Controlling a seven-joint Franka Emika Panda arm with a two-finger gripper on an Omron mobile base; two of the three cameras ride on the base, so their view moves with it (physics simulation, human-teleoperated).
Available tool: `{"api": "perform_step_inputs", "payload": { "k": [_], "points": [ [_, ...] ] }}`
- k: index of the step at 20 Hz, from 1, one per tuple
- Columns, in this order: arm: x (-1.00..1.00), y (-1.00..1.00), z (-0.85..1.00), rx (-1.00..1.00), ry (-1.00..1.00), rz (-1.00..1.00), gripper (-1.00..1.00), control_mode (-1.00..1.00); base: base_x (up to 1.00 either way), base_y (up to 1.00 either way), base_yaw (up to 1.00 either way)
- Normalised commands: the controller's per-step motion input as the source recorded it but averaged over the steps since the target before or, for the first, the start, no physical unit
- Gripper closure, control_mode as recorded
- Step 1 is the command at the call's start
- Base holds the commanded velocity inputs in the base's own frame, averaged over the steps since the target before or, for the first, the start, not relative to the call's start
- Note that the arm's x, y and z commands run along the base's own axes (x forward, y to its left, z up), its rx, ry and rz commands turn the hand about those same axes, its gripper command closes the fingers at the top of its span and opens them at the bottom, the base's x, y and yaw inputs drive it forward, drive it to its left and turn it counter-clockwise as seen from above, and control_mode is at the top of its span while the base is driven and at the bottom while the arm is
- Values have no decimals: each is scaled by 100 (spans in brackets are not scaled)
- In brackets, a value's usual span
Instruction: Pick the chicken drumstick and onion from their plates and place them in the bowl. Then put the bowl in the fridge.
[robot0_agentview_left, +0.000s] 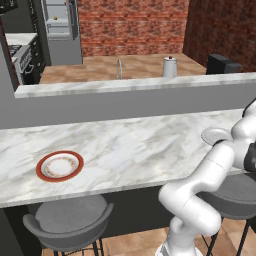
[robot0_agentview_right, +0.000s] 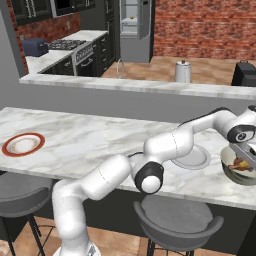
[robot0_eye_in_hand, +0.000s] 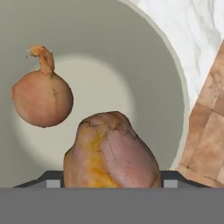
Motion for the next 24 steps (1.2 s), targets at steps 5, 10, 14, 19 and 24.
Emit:
{"api": "perform_step_inputs", "payload": {
  "k": [5, 10, 14, 19, 24],
  "points": [
    [26, 0, 0, 2, 0, 1, -100, -100, 0, 0, 0],
    [28, -5, 0, 0, 3, 1, -100, -100, 0, 0, 0],
    [26, -15, 0, 1, 7, 3, -100, -100, 0, 0, 0],
    [14, -22, 0, 2, 7, 4, -100, -100, 0, 0, 0],
    [2, -11, 21, 3, 4, 6, -100, -100, 0, 0, 0]
  ]
}}
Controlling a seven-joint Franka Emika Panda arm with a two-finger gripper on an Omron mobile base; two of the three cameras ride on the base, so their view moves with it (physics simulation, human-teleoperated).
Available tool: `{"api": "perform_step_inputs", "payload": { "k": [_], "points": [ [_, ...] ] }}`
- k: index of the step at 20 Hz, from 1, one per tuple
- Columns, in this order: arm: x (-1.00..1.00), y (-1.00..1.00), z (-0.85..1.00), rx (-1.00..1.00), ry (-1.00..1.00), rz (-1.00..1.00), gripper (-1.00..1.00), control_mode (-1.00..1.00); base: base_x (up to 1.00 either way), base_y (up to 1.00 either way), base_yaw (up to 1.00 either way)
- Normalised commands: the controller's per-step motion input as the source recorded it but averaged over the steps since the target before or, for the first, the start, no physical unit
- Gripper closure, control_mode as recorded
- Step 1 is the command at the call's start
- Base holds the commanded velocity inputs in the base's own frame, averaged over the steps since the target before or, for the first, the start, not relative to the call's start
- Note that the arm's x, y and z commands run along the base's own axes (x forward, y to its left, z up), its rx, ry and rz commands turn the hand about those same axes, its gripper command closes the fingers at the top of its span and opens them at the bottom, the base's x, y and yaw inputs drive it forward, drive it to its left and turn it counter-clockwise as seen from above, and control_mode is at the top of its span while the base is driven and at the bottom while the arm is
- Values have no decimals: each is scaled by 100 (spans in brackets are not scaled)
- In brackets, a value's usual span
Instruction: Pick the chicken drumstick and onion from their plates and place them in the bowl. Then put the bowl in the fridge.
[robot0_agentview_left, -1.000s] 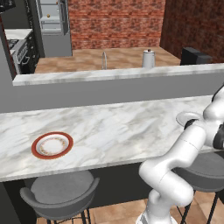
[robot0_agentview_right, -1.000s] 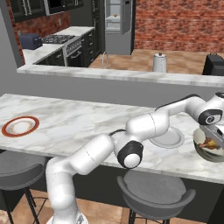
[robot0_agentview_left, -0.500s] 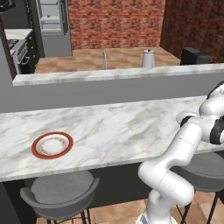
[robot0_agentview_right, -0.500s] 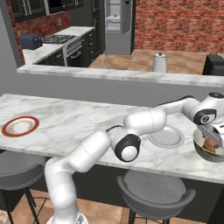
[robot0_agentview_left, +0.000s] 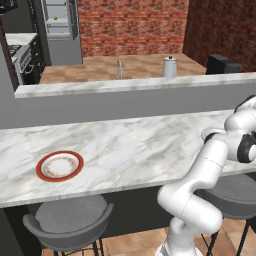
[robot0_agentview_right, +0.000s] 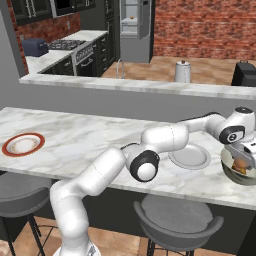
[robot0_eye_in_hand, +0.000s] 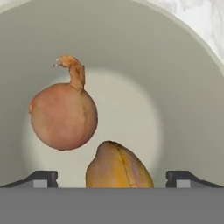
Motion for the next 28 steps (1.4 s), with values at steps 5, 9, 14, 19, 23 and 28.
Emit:
{"api": "perform_step_inputs", "payload": {
  "k": [5, 9, 14, 19, 23, 28],
  "points": [
    [-3, 0, 41, 0, 8, 18, -100, -100, 0, 0, 0],
    [-15, 12, 34, 0, 14, 31, -100, -100, 0, 0, 0],
    [-18, 48, 3, 0, 20, 43, -100, -100, 0, 0, 0],
    [-12, 66, 0, 0, 19, 50, -100, -100, 0, 0, 0],
    [-10, 56, 0, 0, 13, 50, -100, -100, 0, 0, 0],
    [-28, 48, -11, 0, 2, 47, -100, -100, 0, 0, 0]
  ]
}}
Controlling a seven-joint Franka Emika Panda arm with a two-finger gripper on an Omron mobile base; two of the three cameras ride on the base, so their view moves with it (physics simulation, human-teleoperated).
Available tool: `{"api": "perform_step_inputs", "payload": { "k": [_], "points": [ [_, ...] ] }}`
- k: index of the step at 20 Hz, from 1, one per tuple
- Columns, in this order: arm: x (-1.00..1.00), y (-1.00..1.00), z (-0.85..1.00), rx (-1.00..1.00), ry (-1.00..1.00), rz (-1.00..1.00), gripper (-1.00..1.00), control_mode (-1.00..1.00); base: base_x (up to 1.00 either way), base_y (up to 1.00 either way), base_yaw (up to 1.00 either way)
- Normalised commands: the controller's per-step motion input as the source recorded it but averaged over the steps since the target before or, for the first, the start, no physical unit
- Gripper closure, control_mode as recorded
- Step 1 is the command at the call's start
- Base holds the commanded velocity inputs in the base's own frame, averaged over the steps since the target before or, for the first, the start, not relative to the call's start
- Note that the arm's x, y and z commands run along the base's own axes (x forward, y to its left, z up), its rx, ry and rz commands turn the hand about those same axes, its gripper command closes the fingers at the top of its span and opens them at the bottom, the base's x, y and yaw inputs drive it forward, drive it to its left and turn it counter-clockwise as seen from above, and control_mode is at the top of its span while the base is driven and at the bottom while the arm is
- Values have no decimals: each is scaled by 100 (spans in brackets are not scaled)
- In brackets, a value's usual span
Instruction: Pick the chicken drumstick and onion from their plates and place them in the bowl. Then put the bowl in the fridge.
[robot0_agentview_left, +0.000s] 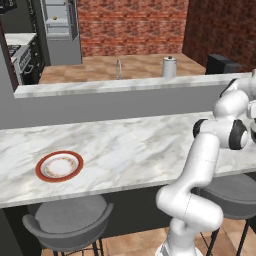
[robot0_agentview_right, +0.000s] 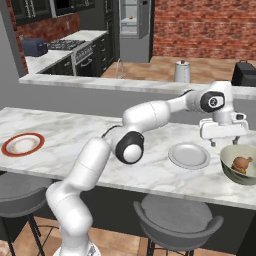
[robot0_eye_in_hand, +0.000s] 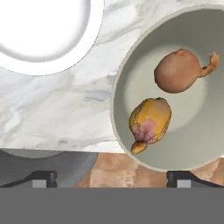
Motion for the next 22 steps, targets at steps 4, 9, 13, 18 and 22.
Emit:
{"api": "perform_step_inputs", "payload": {
  "k": [4, 9, 13, 18, 22],
  "points": [
    [-50, 48, -27, 0, -13, 39, -100, -100, 0, 0, 0],
    [-56, 40, -35, 3, -25, 32, -100, -100, 0, 0, 0],
    [-38, 38, -21, 0, -21, 18, -100, -100, 0, 0, 0],
    [3, 13, 4, -14, -16, 2, -100, -100, 0, 0, 0],
    [15, 0, 12, -21, -4, 0, -100, -100, 0, 0, 0]
  ]
}}
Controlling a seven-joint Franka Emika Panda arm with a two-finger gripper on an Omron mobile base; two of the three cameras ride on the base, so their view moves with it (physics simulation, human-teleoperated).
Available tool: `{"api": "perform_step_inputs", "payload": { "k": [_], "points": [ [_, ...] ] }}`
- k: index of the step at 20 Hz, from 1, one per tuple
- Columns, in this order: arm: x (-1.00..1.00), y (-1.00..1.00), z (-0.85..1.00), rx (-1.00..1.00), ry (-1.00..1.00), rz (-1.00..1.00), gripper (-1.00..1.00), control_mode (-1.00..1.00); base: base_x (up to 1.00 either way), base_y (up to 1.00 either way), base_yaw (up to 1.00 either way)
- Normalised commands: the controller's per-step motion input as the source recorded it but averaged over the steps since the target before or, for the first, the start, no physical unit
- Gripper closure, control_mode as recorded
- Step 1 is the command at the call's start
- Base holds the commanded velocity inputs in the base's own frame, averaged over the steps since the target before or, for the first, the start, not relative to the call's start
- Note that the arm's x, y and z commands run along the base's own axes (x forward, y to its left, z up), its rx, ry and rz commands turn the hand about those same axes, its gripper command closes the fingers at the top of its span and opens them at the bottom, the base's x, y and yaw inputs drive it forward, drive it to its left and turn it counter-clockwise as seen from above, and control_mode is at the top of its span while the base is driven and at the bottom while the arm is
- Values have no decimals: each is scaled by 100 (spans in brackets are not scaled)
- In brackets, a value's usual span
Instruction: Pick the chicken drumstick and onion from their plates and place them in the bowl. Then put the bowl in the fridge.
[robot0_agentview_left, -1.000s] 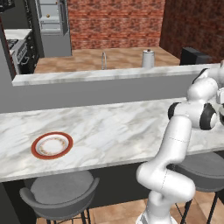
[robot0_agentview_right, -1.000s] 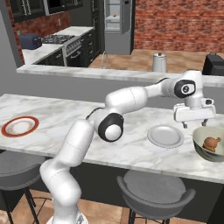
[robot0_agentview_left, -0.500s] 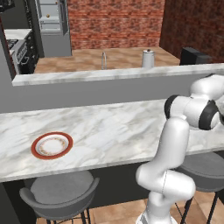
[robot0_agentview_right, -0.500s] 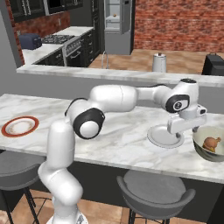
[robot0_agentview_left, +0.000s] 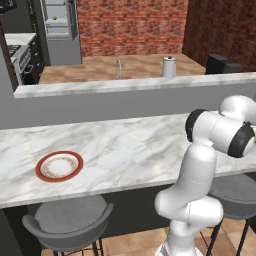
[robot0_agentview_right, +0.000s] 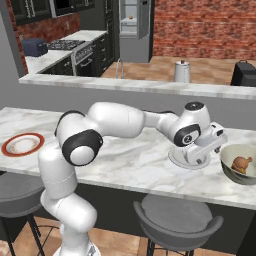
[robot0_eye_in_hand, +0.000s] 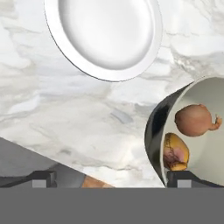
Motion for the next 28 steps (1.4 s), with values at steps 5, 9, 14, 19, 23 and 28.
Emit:
{"api": "perform_step_inputs", "payload": {
  "k": [5, 9, 14, 19, 23, 28],
  "points": [
    [11, -1, 8, -13, 0, 0, -100, -100, 0, 0, 0],
    [2, -8, 15, 0, 9, 0, -100, -100, 0, 0, 0],
    [9, -12, 3, 0, 13, 0, -100, -100, 0, 0, 0],
    [20, -14, 4, 0, 10, 0, -100, -100, 0, 0, 0],
    [10, -8, -8, 1, 4, 0, -100, -100, 0, 0, 0],
    [10, -10, -14, 5, 0, 0, -100, -100, 0, 0, 0]
  ]
}}
